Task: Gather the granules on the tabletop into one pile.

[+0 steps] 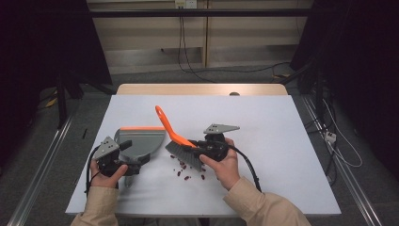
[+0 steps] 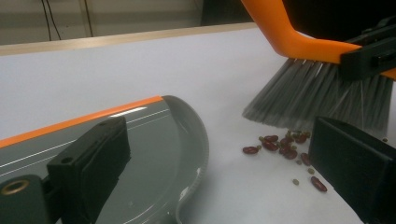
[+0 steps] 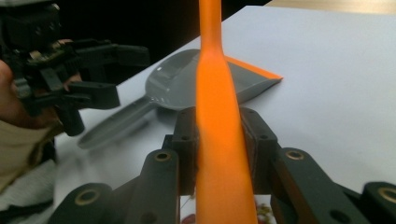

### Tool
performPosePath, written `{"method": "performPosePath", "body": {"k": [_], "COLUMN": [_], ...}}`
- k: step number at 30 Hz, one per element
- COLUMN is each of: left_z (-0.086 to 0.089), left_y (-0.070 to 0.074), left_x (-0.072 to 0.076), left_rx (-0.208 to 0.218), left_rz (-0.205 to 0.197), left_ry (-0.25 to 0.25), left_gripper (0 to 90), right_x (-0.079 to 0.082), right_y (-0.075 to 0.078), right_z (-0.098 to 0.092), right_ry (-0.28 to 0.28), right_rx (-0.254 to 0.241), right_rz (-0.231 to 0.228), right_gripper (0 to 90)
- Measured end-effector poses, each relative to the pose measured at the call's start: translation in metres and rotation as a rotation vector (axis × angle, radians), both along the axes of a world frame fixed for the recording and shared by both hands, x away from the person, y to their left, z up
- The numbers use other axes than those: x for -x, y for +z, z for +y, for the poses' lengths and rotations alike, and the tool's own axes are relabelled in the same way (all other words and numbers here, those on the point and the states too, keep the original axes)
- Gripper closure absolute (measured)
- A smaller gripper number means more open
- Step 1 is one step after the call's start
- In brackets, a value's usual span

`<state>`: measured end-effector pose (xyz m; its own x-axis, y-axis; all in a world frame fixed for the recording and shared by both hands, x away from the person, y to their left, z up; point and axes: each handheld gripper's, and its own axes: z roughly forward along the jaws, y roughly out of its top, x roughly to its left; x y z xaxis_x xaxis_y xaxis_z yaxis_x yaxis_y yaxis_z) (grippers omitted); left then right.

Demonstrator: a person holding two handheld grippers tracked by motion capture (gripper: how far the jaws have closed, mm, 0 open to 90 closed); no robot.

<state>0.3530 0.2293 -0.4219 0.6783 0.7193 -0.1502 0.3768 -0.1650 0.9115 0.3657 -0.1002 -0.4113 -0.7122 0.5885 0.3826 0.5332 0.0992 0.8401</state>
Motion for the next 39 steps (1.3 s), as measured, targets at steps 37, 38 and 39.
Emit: {"method": "performPosePath", "body": {"k": [37,38,39], "left_z": [0.000,0.000,0.000], "left_y": [0.002,0.002,0.002], "left_x": [0.001,0.001,0.000], "left_rx": [-0.003,-0.004,-0.005], "left_rz": [-0.011,-0.011,-0.012], "left_ry": [0.004,0.004,0.003], "left_gripper": [5.5,5.6,5.5], "right_x": [0.008,0.008,0.008], "right_y": [-0.034,-0.035,-0.035], "right_z": [-0.002,-0.004,-0.006], "right_ry": [-0.163,-0.170,-0.177], "right_rx": [0.072,0.070,0.070], "right_rz": [0.145,0.149,0.150], "right_gripper": [70.8,70.8,70.9]}}
